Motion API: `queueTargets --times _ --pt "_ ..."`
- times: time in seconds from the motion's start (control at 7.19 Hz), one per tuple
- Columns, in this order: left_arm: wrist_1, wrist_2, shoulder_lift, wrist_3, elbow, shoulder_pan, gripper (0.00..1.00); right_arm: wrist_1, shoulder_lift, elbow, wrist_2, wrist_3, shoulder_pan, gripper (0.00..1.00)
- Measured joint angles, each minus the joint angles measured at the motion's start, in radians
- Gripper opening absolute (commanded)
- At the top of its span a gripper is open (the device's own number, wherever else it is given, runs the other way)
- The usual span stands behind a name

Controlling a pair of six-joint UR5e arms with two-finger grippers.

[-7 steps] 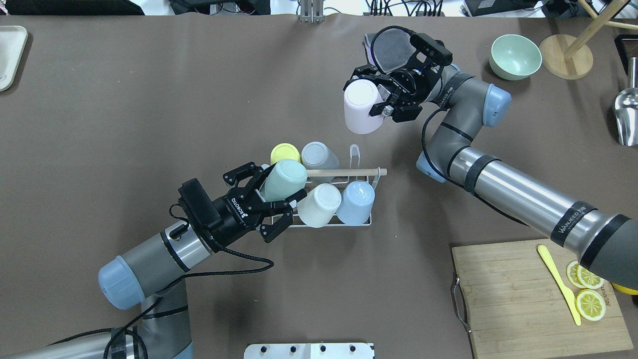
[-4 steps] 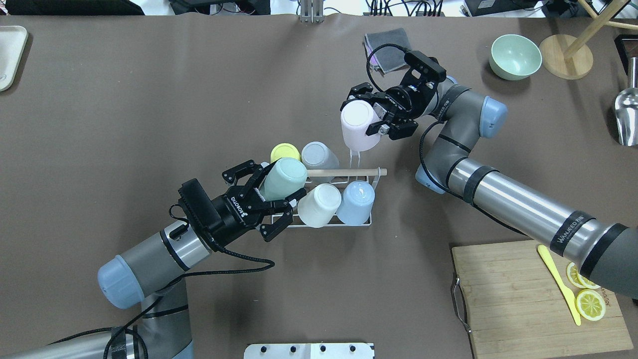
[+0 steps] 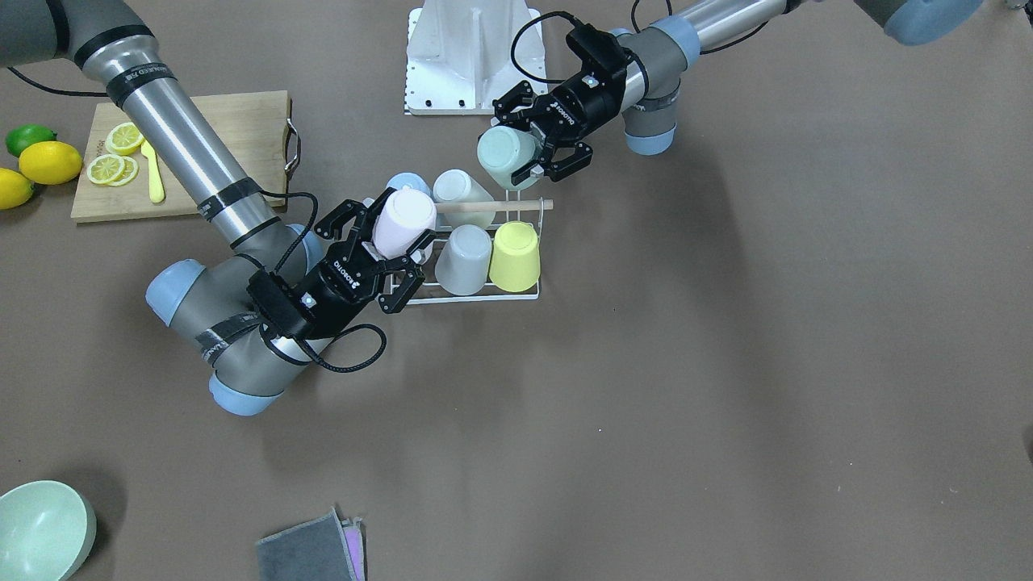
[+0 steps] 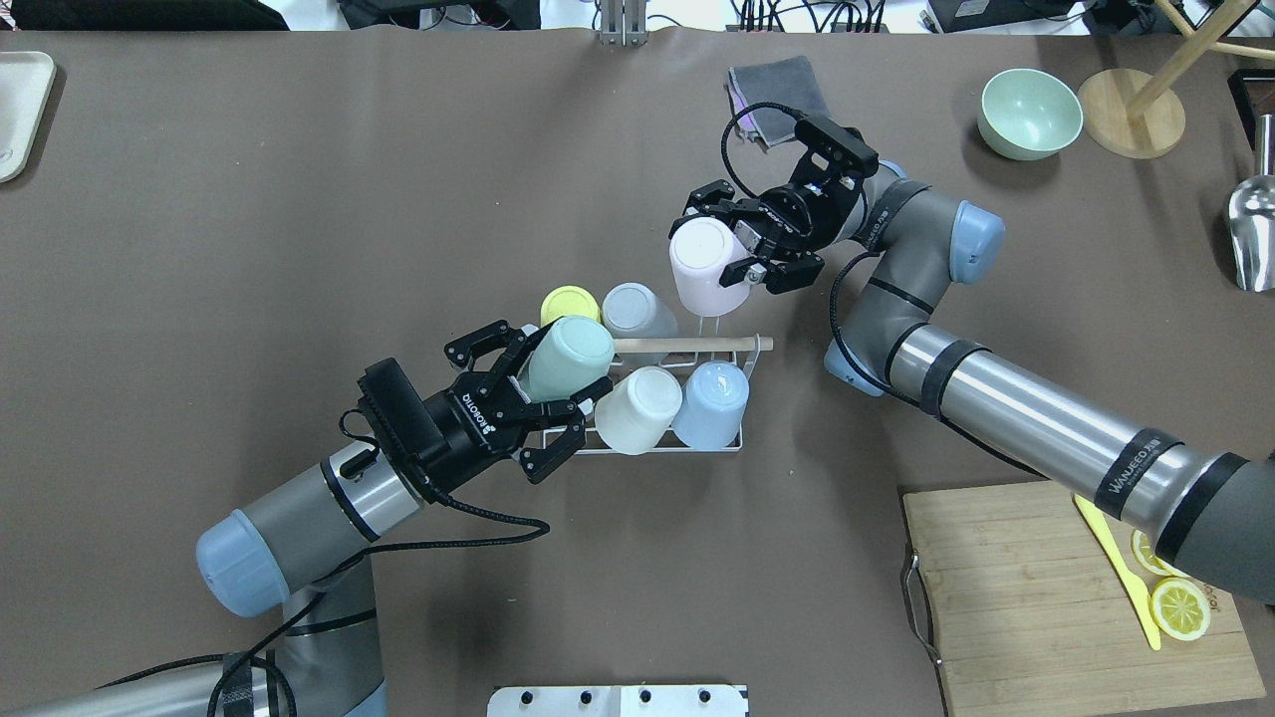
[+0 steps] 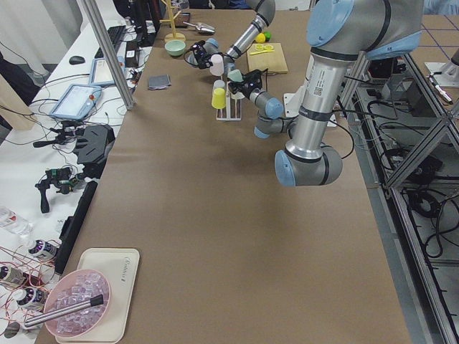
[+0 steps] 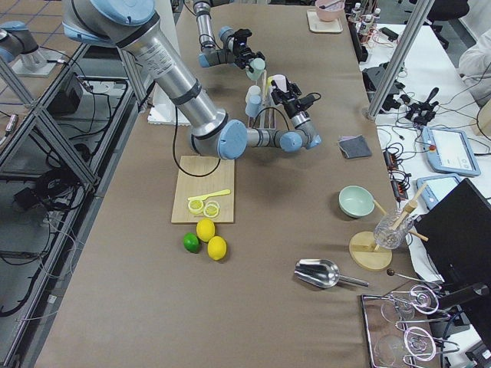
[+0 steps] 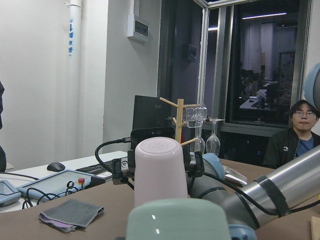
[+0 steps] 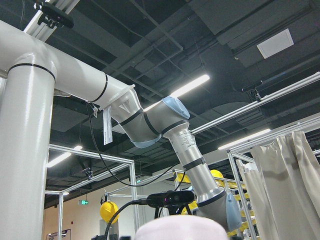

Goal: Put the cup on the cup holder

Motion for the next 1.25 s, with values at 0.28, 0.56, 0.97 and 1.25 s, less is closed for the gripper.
queueTargets --times 0.28,0.56,0.97,1.25 --pt "0.000 0.000 -0.003 0.000 0.008 0.000 0.00 -0.001 -0.001 0.002 -0.001 0.000 -0.001 0.64" --pt "-0.001 0.000 -0.005 0.000 0.016 0.001 0.00 -0.004 -0.002 0.006 0.001 0.006 0.000 0.99" --pt "-0.005 0.000 -0.008 -0.001 0.024 0.002 0.15 -0.010 -0.002 0.012 0.006 0.015 0.002 0.99" --pt "-0.005 0.000 -0.010 -0.001 0.026 0.003 0.94 -0.011 -0.003 0.015 0.006 0.015 0.013 0.98"
